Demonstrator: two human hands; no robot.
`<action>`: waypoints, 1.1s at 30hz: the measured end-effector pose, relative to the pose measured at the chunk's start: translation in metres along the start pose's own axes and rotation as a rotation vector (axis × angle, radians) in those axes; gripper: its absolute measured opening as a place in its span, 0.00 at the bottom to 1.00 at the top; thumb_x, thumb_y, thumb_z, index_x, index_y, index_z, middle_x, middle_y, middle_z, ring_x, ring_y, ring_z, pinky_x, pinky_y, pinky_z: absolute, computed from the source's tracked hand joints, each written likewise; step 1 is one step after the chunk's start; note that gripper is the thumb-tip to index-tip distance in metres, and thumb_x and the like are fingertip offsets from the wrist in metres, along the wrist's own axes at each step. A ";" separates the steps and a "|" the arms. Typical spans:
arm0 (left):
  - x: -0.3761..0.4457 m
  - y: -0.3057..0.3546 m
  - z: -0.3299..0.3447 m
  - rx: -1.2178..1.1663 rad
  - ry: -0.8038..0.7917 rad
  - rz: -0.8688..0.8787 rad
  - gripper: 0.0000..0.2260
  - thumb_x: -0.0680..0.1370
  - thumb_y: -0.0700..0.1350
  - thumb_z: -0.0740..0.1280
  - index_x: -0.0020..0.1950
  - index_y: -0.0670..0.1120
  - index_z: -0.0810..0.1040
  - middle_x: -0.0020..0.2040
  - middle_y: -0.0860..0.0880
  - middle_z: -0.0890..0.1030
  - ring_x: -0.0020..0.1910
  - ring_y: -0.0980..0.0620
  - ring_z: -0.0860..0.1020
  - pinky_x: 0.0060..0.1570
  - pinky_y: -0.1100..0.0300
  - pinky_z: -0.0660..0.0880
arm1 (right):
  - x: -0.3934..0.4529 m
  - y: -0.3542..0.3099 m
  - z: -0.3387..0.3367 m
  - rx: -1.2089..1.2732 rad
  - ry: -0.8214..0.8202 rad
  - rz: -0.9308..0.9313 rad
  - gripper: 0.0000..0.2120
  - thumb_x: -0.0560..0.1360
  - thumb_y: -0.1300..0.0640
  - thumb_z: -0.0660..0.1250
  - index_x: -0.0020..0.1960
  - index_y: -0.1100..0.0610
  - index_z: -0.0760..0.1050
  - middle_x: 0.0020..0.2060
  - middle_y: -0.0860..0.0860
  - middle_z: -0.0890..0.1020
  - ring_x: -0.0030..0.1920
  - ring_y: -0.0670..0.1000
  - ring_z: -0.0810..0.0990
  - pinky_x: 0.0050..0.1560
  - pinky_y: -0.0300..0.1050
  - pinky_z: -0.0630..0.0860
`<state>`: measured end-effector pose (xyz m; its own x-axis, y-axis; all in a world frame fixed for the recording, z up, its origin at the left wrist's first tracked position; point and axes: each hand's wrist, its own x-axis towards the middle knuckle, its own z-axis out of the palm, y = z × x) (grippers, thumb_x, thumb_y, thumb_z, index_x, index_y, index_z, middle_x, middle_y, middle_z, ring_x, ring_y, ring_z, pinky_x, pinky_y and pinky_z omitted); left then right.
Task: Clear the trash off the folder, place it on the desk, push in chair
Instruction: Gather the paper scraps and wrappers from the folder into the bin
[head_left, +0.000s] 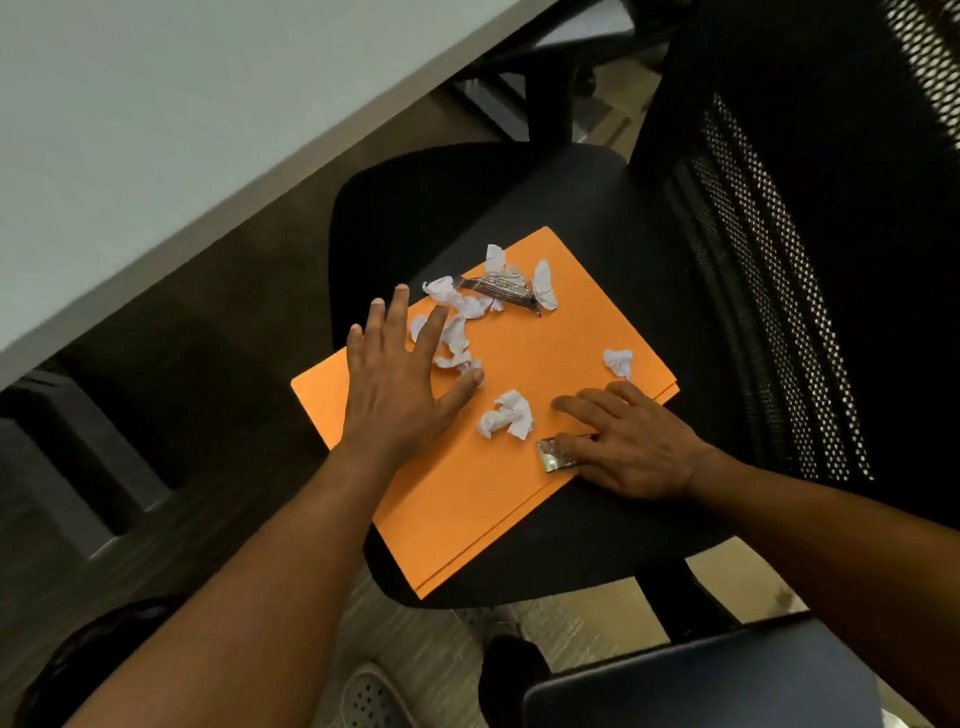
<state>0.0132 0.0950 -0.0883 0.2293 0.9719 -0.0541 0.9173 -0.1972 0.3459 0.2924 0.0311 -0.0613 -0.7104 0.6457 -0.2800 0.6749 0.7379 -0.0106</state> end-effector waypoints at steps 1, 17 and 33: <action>0.004 0.001 0.002 0.003 -0.013 0.008 0.37 0.73 0.75 0.50 0.78 0.60 0.51 0.81 0.47 0.45 0.79 0.43 0.44 0.75 0.41 0.44 | 0.001 0.003 0.001 0.020 0.041 0.015 0.16 0.78 0.42 0.53 0.60 0.47 0.70 0.65 0.60 0.74 0.59 0.61 0.77 0.54 0.58 0.75; 0.004 0.019 0.011 -0.227 0.138 0.094 0.21 0.79 0.58 0.57 0.62 0.45 0.76 0.67 0.41 0.73 0.68 0.44 0.68 0.66 0.44 0.67 | 0.036 0.010 0.008 0.501 0.592 0.702 0.18 0.81 0.51 0.53 0.60 0.61 0.75 0.68 0.60 0.72 0.68 0.60 0.70 0.66 0.59 0.66; -0.015 0.067 0.026 0.157 0.036 0.380 0.14 0.81 0.53 0.57 0.45 0.46 0.75 0.43 0.46 0.75 0.38 0.47 0.70 0.32 0.55 0.60 | 0.018 -0.007 0.030 0.125 0.537 0.392 0.16 0.81 0.52 0.59 0.39 0.59 0.75 0.33 0.55 0.75 0.31 0.53 0.71 0.26 0.45 0.66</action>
<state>0.0800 0.0635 -0.0888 0.5522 0.8295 0.0841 0.8087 -0.5574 0.1876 0.2812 0.0317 -0.0954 -0.3873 0.8927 0.2302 0.8979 0.4219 -0.1254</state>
